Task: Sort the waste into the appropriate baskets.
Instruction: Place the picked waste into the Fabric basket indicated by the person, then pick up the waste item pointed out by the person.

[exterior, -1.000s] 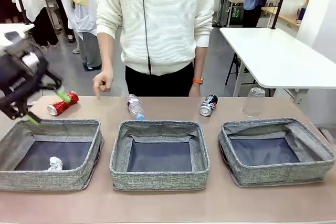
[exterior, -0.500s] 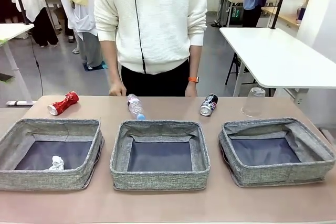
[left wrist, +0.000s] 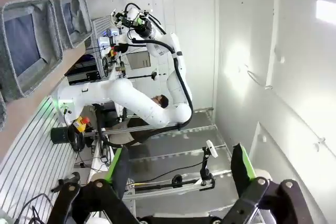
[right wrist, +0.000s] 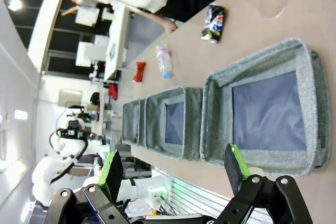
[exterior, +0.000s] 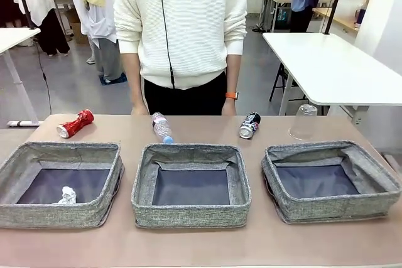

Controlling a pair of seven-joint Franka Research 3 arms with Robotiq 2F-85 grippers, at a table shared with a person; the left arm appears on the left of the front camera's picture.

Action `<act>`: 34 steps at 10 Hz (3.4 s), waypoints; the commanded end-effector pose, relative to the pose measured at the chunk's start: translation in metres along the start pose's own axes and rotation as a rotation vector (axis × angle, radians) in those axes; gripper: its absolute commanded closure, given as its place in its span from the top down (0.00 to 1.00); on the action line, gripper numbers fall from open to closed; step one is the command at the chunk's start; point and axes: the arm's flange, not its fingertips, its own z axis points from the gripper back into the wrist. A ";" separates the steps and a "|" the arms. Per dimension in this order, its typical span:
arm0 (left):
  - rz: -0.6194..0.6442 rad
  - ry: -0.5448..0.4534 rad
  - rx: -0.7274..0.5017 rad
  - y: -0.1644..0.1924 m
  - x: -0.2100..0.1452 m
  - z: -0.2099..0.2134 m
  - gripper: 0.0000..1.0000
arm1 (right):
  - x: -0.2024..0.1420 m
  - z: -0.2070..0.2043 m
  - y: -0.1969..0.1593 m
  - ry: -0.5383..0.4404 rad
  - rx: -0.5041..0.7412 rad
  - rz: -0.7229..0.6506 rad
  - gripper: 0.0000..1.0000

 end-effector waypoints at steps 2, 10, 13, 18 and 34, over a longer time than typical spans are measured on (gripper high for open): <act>-0.023 0.005 0.028 -0.012 0.000 -0.006 1.00 | 0.002 -0.001 0.001 -0.010 0.020 0.026 1.00; -0.023 0.005 0.028 -0.012 0.000 -0.006 1.00 | 0.002 -0.001 0.001 -0.010 0.020 0.026 1.00; -0.023 0.005 0.028 -0.012 0.000 -0.006 1.00 | 0.002 -0.001 0.001 -0.010 0.020 0.026 1.00; -0.023 0.005 0.028 -0.012 0.000 -0.006 1.00 | 0.002 -0.001 0.001 -0.010 0.020 0.026 1.00; -0.023 0.005 0.028 -0.012 0.000 -0.006 1.00 | -0.029 -0.270 0.104 0.205 -0.580 0.062 1.00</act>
